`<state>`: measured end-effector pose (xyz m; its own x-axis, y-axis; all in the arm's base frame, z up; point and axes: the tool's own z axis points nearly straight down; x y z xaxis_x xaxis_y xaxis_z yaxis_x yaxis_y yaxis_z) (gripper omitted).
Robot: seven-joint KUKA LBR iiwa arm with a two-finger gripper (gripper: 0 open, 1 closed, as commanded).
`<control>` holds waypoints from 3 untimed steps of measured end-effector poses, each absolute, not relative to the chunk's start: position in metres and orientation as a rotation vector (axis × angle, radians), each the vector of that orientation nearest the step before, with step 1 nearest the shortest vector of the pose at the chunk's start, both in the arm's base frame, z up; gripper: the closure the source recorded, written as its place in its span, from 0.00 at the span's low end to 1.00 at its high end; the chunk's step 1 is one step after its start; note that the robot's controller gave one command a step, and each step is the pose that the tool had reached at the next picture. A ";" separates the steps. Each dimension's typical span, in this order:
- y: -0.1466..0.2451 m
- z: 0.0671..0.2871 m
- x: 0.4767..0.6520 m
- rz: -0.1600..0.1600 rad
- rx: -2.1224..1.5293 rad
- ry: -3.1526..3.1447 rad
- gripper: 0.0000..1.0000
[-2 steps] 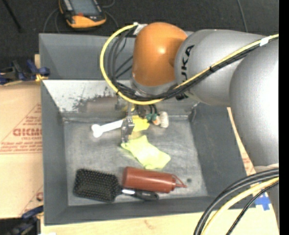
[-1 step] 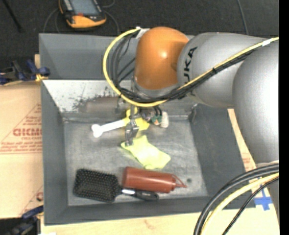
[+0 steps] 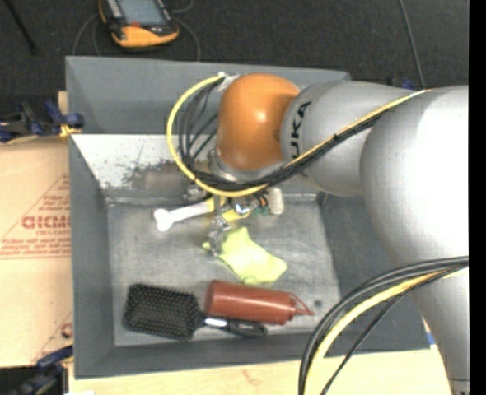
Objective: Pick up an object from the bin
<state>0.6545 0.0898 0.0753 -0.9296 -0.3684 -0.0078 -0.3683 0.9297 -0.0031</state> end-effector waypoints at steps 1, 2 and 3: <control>0.080 0.075 0.657 0.004 -0.390 3.109 1.00; 0.080 0.075 0.657 0.005 -0.387 3.109 1.00; 0.080 0.151 0.660 0.001 -0.383 3.108 1.00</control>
Offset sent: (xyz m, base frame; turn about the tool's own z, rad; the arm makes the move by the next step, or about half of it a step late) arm 0.0000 0.0000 0.0000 0.0000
